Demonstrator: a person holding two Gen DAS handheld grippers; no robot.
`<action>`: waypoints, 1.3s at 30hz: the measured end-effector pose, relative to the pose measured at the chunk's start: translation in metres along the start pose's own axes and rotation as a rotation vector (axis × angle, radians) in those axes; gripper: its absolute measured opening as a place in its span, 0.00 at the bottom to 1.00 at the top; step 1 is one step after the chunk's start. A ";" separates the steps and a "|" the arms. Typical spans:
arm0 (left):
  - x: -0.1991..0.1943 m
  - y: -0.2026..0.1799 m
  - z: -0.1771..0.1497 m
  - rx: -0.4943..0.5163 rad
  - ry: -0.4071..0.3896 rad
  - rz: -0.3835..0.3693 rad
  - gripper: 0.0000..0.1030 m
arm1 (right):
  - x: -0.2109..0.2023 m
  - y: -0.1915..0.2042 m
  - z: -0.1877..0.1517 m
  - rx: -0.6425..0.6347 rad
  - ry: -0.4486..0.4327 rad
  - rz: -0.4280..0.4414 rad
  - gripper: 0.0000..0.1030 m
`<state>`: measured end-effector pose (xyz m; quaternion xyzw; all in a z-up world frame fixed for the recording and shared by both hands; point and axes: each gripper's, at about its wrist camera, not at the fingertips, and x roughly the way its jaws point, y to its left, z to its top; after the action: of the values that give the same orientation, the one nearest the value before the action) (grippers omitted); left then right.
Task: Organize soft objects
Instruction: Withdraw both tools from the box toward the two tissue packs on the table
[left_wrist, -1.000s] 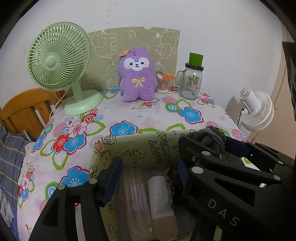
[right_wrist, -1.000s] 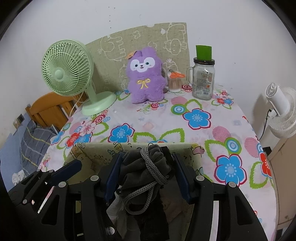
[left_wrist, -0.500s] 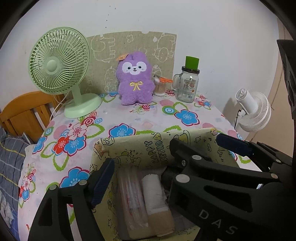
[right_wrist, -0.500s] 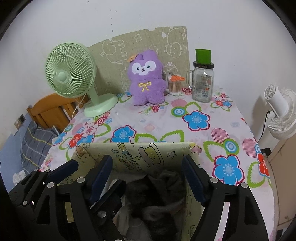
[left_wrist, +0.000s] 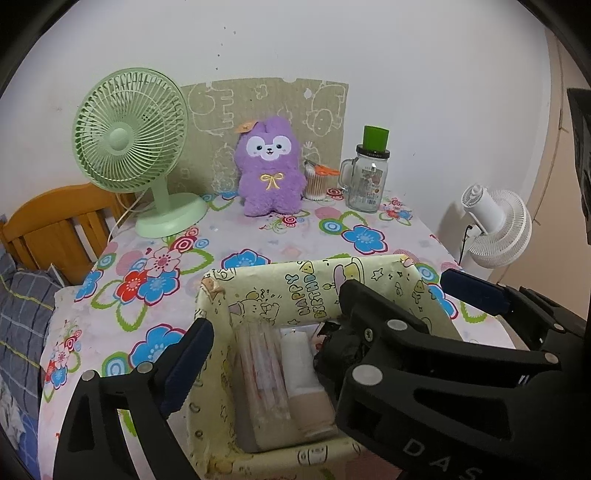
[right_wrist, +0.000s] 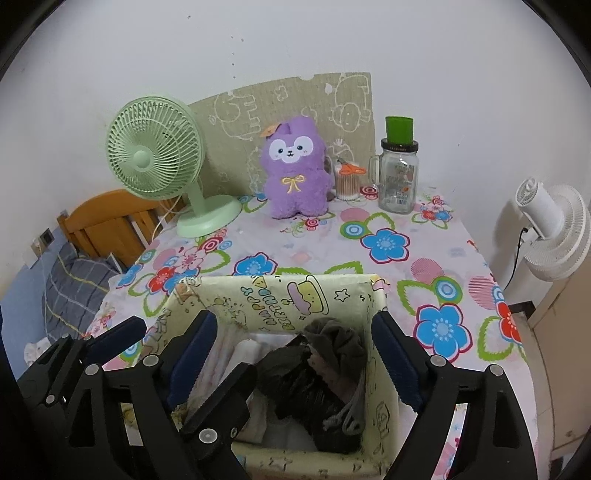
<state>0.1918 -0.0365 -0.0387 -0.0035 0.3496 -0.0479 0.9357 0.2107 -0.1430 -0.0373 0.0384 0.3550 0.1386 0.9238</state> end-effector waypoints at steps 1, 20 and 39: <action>-0.002 0.000 -0.001 0.001 -0.003 0.001 0.93 | -0.002 0.001 -0.001 -0.001 -0.002 -0.001 0.86; -0.052 -0.008 -0.023 0.021 -0.060 0.004 0.96 | -0.058 0.012 -0.025 -0.012 -0.067 -0.027 0.94; -0.091 -0.013 -0.047 0.033 -0.104 0.011 1.00 | -0.099 0.022 -0.049 -0.028 -0.113 -0.040 0.97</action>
<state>0.0916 -0.0402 -0.0146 0.0114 0.2995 -0.0484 0.9528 0.1029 -0.1515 -0.0059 0.0263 0.3012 0.1227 0.9453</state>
